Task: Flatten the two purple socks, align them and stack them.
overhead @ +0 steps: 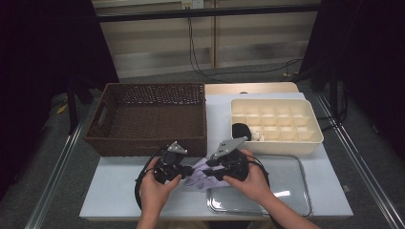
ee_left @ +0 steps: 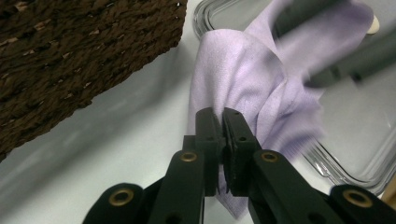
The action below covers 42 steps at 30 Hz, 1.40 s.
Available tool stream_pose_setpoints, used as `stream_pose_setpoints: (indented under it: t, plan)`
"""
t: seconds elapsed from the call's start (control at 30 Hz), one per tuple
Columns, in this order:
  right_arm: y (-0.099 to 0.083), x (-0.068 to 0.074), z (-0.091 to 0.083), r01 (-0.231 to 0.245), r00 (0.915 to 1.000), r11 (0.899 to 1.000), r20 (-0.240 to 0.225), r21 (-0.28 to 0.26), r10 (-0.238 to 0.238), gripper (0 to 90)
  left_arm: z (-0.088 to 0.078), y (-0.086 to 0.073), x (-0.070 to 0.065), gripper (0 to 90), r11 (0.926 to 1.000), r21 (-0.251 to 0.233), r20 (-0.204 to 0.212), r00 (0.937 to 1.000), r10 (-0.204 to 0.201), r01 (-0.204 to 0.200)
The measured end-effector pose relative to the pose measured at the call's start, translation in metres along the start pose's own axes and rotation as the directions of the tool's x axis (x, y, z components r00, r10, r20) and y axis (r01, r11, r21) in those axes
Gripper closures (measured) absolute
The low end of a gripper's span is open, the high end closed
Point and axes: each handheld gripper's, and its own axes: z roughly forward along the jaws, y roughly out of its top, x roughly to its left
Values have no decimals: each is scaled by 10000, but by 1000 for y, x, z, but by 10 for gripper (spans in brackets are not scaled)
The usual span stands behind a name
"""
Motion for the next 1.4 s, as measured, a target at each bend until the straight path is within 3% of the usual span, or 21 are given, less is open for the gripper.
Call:
stream_pose_setpoints:
  t: [0.13,0.27,0.3,0.37,0.43,0.5,0.63,0.73,0.9,1.0,1.17,1.23,1.37,1.4]
  plan:
    - [7,-11,6,338,9988,9990,352,284,-348,553,-1,1,-1,854,9999,-167,42,10000,15,-14]
    - [10,-14,21,790,9951,9937,531,790,-833,546,-1,2,0,833,9998,-182,50,9999,130,-129]
    - [9,-15,24,642,9969,9944,393,837,-676,576,-1,2,0,816,9997,-218,29,9999,134,-133]
    - [6,-17,29,311,9995,9957,-86,873,-304,781,0,1,0,759,9991,-413,-181,9998,98,-106]
    - [3,-19,30,44,9995,9956,-311,940,-15,900,-2,0,1,691,9985,-546,-266,9996,26,-41]
    - [1,-20,28,-396,9981,9955,-430,856,434,900,-4,-1,1,577,9968,-794,-376,9993,-63,33]
    - [-1,-25,17,-702,9973,9941,-150,830,717,900,-9,-2,2,481,9937,-1119,-453,9989,-130,79]
    - [-5,-30,7,-825,9966,9933,-1,804,828,900,-9,-4,4,445,9940,-1086,-443,9988,-200,151]
    - [-10,-33,0,-891,9959,9937,-69,673,898,900,-7,-8,7,472,9972,-709,-542,9981,-287,248]
    - [-11,-31,0,-885,9957,9944,-229,576,899,900,-2,-12,10,490,9973,-603,-343,9984,-445,424]
    - [-13,-26,3,-841,9960,9952,-253,493,855,860,10,-16,14,497,9986,53,18,9986,-527,527]
    - [-15,-26,3,-1022,9937,9937,-420,451,1041,828,15,-17,14,526,9984,162,60,9985,-540,539]
    - [-18,-24,3,-941,9947,9945,-363,463,958,787,16,-17,11,641,9996,246,-465,9988,-122,134]
    - [-19,-24,3,-865,9952,9952,-424,451,884,775,16,-17,10,703,9996,246,-423,9990,-115,126]
